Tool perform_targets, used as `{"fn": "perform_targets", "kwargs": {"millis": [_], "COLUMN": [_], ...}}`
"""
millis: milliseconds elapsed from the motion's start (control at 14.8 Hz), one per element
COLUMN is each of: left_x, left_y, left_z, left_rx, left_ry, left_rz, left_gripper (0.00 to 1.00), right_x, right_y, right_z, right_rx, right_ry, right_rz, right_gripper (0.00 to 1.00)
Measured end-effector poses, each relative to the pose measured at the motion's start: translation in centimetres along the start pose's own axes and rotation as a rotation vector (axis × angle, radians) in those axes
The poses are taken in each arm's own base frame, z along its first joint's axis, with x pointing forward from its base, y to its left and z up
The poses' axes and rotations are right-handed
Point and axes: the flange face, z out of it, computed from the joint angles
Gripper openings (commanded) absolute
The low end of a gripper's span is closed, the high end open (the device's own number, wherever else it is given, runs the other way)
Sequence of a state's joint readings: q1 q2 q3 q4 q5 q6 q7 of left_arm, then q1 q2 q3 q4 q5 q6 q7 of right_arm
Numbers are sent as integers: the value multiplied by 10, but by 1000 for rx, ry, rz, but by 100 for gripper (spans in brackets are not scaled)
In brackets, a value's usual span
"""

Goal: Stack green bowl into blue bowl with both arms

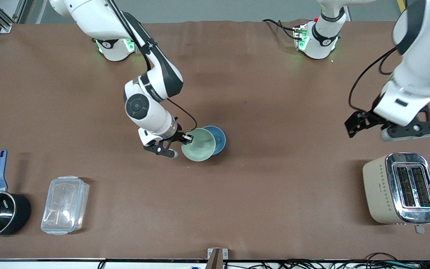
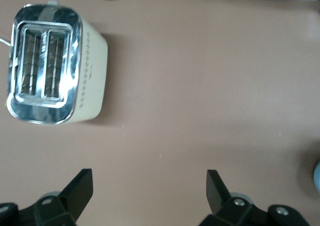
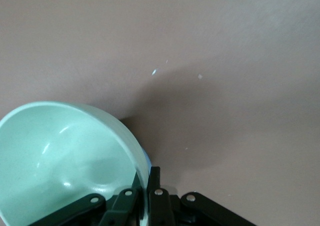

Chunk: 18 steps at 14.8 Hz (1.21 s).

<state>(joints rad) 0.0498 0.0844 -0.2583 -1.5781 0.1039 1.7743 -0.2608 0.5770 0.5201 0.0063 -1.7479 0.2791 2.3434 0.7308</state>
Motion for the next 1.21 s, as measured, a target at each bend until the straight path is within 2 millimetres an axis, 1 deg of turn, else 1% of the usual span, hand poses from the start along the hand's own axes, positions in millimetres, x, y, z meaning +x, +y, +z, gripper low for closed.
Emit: {"fn": "perform_targets", "kwargs": {"millis": [135, 337, 405, 540, 675, 810, 945, 1012, 1080, 1147, 1215], "left_x": [-11, -27, -31, -40, -46, -48, -48, -48, -48, -48, -49], "left_y": [-23, -43, -51, -63, -64, -59, -57, -58, -58, -57, -57], "left_z": [-16, -31, -34, -40, -42, -44, -44, -45, -45, -45, -45], "left_rx": [-9, -34, -42, -48, -47, -47, -47, -47, -47, -47, -47], "left_ry": [-38, -87, -104, -129, -134, -134, -133, -133, -132, -132, -132], "left_rz": [23, 54, 68, 72, 73, 83, 85, 85, 85, 85, 86], "left_gripper": [100, 100, 100, 100, 100, 100, 100, 100, 100, 100, 100], "right_x": [-12, -32, -37, -43, -41, -39, -39, -39, -39, -40, -40], "right_y": [-9, -23, -24, -19, -14, -13, -12, -13, -13, -13, -13], "right_z": [11, 24, 31, 45, 50, 49, 49, 49, 49, 49, 50], "right_rx": [-2, 3, -2, -19, -29, -29, -29, -29, -29, -29, -29], "right_ry": [-2, 4, 1, -9, -10, -8, -8, -8, -8, -8, -8], "right_rz": [-2, -11, -13, -11, -5, -2, -2, -2, -2, -2, -2], "right_gripper": [0, 0, 1, 1, 1, 1, 4, 10, 19, 36, 70]}}
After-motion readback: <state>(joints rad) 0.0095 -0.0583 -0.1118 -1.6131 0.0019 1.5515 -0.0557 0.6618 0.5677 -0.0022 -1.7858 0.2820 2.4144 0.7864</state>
